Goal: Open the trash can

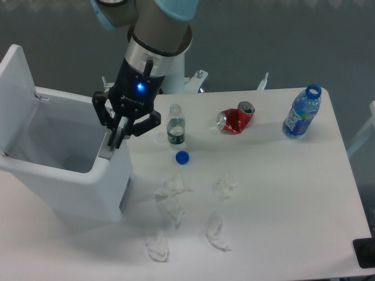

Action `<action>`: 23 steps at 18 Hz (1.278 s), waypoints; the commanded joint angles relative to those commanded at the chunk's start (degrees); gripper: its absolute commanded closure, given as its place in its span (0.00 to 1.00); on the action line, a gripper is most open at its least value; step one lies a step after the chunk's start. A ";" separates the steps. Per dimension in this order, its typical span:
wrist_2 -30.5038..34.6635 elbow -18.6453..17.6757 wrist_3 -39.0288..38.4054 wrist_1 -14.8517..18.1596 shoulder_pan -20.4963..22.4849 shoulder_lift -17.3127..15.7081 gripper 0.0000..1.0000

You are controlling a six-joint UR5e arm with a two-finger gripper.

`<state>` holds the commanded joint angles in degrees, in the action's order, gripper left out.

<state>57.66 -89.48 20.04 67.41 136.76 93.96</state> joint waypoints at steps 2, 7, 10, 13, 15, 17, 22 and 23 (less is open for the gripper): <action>0.09 1.14 0.00 -0.35 0.61 0.35 0.34; 1.23 2.29 0.00 -2.81 1.75 1.76 0.00; 3.33 2.29 0.17 -3.07 2.90 2.37 0.00; 5.97 2.29 6.91 -3.08 4.48 5.09 0.00; 10.08 2.55 9.57 -3.86 4.48 7.72 0.00; 15.53 3.08 9.93 -5.44 4.83 10.79 0.00; 26.44 5.72 16.66 -5.54 5.18 17.92 0.00; 27.93 6.15 20.61 -5.54 6.84 19.23 0.00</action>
<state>85.59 -83.32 40.65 61.88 143.60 113.19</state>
